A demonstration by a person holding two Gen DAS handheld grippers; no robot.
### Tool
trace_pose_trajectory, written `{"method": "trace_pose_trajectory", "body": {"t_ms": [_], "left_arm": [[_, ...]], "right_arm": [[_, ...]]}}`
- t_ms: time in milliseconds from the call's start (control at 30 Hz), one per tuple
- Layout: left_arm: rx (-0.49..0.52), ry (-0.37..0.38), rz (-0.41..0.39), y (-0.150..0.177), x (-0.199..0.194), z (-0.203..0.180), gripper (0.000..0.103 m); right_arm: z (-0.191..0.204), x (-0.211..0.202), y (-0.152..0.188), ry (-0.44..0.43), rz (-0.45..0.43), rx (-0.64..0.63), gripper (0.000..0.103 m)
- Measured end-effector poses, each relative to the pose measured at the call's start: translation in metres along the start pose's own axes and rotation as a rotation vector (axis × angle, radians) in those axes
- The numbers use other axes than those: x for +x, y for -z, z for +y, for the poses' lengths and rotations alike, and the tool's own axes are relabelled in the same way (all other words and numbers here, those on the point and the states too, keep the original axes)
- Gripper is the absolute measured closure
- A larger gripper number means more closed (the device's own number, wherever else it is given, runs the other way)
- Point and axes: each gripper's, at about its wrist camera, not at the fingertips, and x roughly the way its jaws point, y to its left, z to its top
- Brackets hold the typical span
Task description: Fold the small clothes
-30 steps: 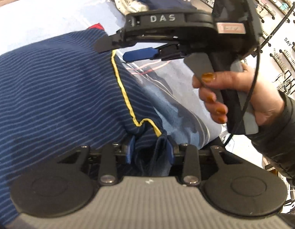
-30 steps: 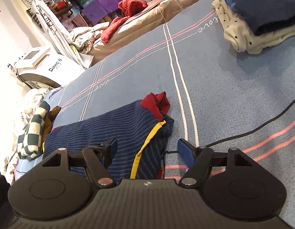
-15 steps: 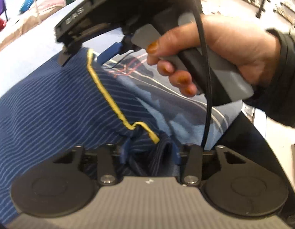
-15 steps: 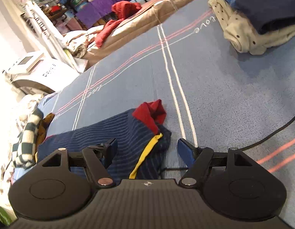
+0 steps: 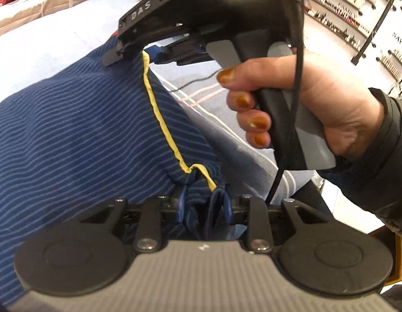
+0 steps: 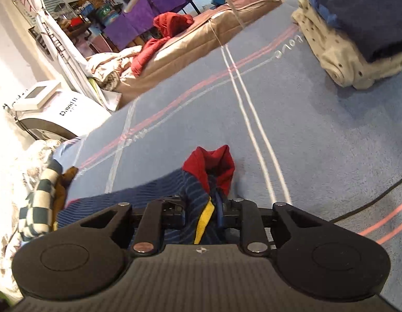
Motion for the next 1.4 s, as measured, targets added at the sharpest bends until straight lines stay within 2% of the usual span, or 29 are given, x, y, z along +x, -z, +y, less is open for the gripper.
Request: {"method": "trace_pose_trajectory", "body": {"t_ms": [167, 267, 367, 467, 600, 700, 767, 867, 933, 967, 1000, 1033, 1067, 1133, 1200, 1300, 1400], "left_arm": [[-0.053, 0.032, -0.049, 0.01, -0.032, 0.013, 0.076], [-0.097, 0.016, -0.09, 0.024, -0.063, 0.029, 0.076], [-0.182, 0.001, -0.142, 0.043, -0.098, 0.051, 0.076], [-0.281, -0.073, -0.194, 0.071, -0.139, 0.077, 0.076], [-0.447, -0.183, -0.229, 0.115, -0.182, 0.115, 0.076], [-0.536, -0.232, -0.238, 0.143, -0.198, 0.128, 0.076], [-0.558, -0.267, -0.239, 0.156, -0.205, 0.129, 0.076], [-0.599, -0.31, -0.237, 0.169, -0.209, 0.134, 0.076], [-0.643, -0.314, -0.226, 0.177, -0.21, 0.141, 0.077], [-0.658, -0.309, -0.232, 0.175, -0.209, 0.144, 0.077], [-0.658, -0.298, -0.247, 0.172, -0.212, 0.142, 0.076], [-0.642, -0.284, -0.26, 0.169, -0.215, 0.138, 0.07], [-0.614, -0.274, -0.272, 0.168, -0.221, 0.135, 0.065], [-0.545, -0.267, -0.288, 0.155, -0.22, 0.12, 0.038], [-0.46, -0.247, -0.282, 0.14, -0.224, 0.109, 0.027], [-0.369, -0.243, -0.243, 0.118, -0.194, 0.097, 0.026], [-0.37, -0.229, -0.201, 0.108, -0.163, 0.103, 0.028]], "right_arm": [[0.035, -0.007, -0.009, -0.082, 0.019, -0.002, 0.067], [0.061, -0.006, -0.014, -0.145, 0.03, -0.017, 0.067], [0.09, 0.005, -0.018, -0.217, 0.058, -0.001, 0.067], [0.124, 0.022, -0.018, -0.278, 0.084, -0.015, 0.067], [0.165, 0.049, -0.011, -0.307, 0.113, -0.063, 0.067], [0.192, 0.071, 0.0, -0.326, 0.161, -0.103, 0.067], [0.208, 0.085, 0.01, -0.309, 0.182, -0.145, 0.066], [0.22, 0.104, 0.023, -0.287, 0.2, -0.185, 0.06], [0.218, 0.114, 0.027, -0.292, 0.205, -0.168, 0.043], [0.214, 0.119, 0.027, -0.301, 0.216, -0.154, 0.027], [0.21, 0.122, 0.026, -0.309, 0.231, -0.139, 0.009], [0.206, 0.119, 0.025, -0.322, 0.23, -0.116, 0.003], [0.2, 0.111, 0.023, -0.34, 0.209, -0.097, 0.002], [0.198, 0.091, 0.015, -0.376, 0.153, -0.118, 0.0], [0.196, 0.064, 0.01, -0.361, 0.077, -0.207, 0.0], [0.182, 0.034, 0.012, -0.309, 0.019, -0.308, 0.0], [0.156, 0.016, 0.021, -0.254, 0.025, -0.323, 0.0]]}}
